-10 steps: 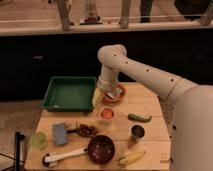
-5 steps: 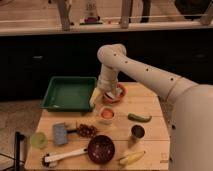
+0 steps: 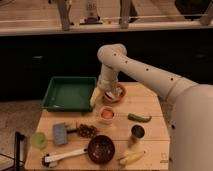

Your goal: Place apple in paper cup

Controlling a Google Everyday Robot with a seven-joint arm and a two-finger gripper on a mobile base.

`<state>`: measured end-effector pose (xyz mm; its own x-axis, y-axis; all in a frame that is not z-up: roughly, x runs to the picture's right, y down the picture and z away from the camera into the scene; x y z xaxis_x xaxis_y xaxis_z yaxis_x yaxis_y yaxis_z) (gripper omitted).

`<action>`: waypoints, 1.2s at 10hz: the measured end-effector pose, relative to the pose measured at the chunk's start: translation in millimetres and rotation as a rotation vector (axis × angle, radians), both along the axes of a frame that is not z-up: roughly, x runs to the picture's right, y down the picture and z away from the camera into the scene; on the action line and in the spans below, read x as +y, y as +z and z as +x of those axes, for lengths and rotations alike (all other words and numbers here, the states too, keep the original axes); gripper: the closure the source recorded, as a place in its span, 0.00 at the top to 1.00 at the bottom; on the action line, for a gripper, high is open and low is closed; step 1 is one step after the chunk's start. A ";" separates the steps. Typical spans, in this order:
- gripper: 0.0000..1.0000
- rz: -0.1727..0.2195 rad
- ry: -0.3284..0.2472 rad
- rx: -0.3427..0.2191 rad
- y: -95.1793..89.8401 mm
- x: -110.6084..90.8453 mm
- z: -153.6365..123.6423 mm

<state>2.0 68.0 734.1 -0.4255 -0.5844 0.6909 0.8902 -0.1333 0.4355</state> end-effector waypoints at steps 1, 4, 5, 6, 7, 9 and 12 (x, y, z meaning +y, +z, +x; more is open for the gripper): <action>0.80 -0.002 -0.002 0.000 0.2 -0.2 -0.3; 0.80 -0.005 -0.007 0.000 0.6 -0.5 3.2; 0.80 -0.003 -0.006 -0.001 0.6 -1.2 4.4; 0.80 -0.001 -0.007 -0.003 0.9 -1.8 6.2; 0.80 0.002 -0.009 -0.009 1.4 -3.5 7.1; 0.80 0.007 -0.011 -0.017 2.3 -6.0 8.6; 0.80 0.008 -0.011 -0.019 2.8 -6.2 9.3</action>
